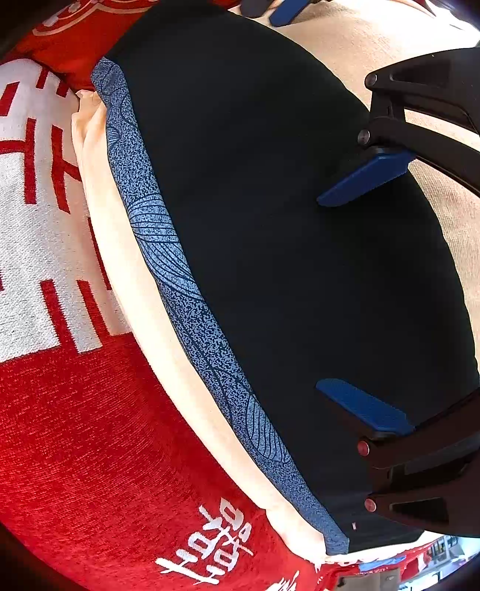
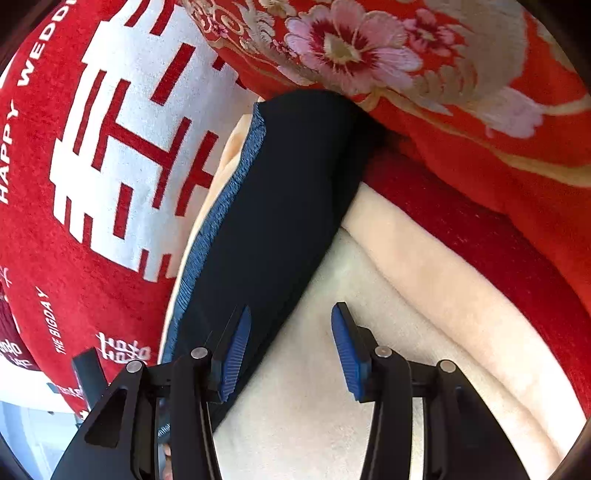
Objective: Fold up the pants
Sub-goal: 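Press the folded black trousers flat with both tools held open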
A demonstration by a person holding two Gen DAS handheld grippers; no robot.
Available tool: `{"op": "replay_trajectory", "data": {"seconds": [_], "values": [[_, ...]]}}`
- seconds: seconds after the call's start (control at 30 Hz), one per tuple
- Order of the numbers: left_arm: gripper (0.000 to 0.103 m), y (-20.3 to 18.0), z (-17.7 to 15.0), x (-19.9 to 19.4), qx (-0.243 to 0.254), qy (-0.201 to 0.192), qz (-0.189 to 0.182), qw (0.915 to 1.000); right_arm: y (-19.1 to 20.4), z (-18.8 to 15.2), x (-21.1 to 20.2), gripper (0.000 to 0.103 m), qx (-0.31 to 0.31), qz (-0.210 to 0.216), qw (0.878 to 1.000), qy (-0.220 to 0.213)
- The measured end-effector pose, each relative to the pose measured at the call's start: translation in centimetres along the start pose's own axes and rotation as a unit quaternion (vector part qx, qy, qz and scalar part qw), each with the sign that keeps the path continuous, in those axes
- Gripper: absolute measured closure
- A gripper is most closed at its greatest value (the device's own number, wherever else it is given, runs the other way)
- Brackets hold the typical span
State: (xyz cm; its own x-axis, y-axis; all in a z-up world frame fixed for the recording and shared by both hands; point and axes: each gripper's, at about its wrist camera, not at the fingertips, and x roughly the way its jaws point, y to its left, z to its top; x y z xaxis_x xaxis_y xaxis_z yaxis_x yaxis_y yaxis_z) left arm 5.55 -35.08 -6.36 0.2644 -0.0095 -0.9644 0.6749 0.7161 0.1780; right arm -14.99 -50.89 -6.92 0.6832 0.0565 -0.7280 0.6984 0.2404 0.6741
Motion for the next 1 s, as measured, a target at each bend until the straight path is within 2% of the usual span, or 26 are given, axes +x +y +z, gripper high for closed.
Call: {"op": "replay_trajectory", "data": {"seconds": [0.27, 0.5, 0.57, 0.63, 0.7, 0.77, 0.8, 0.83, 0.87, 0.9, 0.93, 1.0], "values": [[0.008, -0.1, 0.0, 0.1, 0.004, 0.001, 0.001, 1.0, 0.3, 2.6, 1.7, 0.052, 0.008, 0.019, 1.0, -0.016], [0.008, -0.5, 0.0, -0.1, 0.001, -0.001, 0.003, 1.0, 1.1, 3.3, 2.6, 0.051, -0.005, 0.024, 0.999, -0.032], [0.008, -0.6, 0.1, -0.2, 0.001, 0.0, 0.004, 1.0, 1.4, 3.4, 3.2, 0.047, -0.016, 0.023, 0.999, -0.033], [0.008, -0.7, 0.1, -0.2, 0.002, 0.0, 0.006, 1.0, 1.7, 3.6, 3.6, 0.03, -0.024, 0.039, 0.998, -0.031], [0.008, -0.7, 0.1, -0.2, 0.001, 0.0, 0.007, 1.0, 2.2, 3.7, 3.9, 0.024, -0.031, 0.046, 0.998, -0.024], [0.008, -0.8, 0.2, -0.2, 0.001, 0.001, 0.007, 1.0, 3.0, 4.0, 4.3, 0.024, -0.043, 0.027, 0.999, -0.009], [0.008, -0.9, 0.3, -0.1, 0.0, 0.001, 0.008, 1.0, 3.2, 4.1, 4.4, 0.029, -0.044, 0.019, 0.999, -0.004], [0.008, -0.9, 0.3, -0.2, -0.001, 0.002, 0.008, 1.0, 3.1, 4.2, 4.4, 0.052, -0.039, 0.008, 0.999, -0.003], [0.008, -0.9, 0.4, -0.1, -0.002, 0.002, 0.007, 1.0, 2.7, 4.3, 4.4, 0.069, -0.032, -0.003, 0.999, -0.002], [0.008, -0.9, 0.4, -0.2, -0.002, 0.003, 0.007, 1.0, 2.2, 4.3, 4.4, 0.081, -0.022, -0.01, 1.0, 0.001], [0.008, -1.0, 0.5, -0.2, -0.001, 0.004, 0.007, 1.0, 1.5, 4.3, 4.5, 0.083, -0.006, 0.008, 1.0, 0.005], [0.008, -0.9, 0.5, -0.2, 0.002, 0.003, 0.008, 1.0, 1.8, 4.1, 4.2, 0.085, -0.02, 0.006, 1.0, 0.002]]}}
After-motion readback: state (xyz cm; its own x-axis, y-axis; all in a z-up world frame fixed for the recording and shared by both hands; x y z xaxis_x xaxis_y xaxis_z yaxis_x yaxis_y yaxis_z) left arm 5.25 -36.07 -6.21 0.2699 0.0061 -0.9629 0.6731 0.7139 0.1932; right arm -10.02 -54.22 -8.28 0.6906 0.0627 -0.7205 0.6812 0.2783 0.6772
